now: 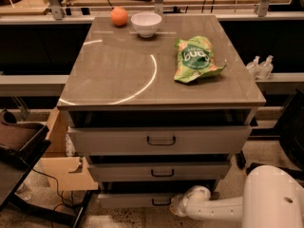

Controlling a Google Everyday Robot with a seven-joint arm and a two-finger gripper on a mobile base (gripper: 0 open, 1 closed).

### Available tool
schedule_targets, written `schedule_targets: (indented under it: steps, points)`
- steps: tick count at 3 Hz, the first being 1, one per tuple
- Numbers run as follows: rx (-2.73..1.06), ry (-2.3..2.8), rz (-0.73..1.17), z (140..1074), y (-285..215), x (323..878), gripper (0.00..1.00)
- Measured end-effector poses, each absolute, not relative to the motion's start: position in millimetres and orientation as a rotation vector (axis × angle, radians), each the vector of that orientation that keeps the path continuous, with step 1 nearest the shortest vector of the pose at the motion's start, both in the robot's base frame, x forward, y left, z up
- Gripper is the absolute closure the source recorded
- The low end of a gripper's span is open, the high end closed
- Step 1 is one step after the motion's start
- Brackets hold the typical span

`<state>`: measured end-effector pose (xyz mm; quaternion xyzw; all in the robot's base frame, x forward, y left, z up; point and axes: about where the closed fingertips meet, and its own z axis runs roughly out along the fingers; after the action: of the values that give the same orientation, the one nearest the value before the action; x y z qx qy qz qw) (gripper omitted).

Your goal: Close bottom drawer

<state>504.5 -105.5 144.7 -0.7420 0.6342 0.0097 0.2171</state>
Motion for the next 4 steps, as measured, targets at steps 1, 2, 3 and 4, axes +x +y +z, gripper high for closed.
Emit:
schedule_targets:
  steps: [1,2,3,4]
  points:
    - [-2.055,1.757,0.027,144.7,-105.5,504.5,1.00]
    - [-2.056,1.757,0.027,144.7,-105.5,504.4,1.00]
    - [-2.056,1.757,0.027,144.7,-105.5,504.4,1.00]
    - [-2.056,1.757,0.027,144.6,-105.5,504.3,1.00]
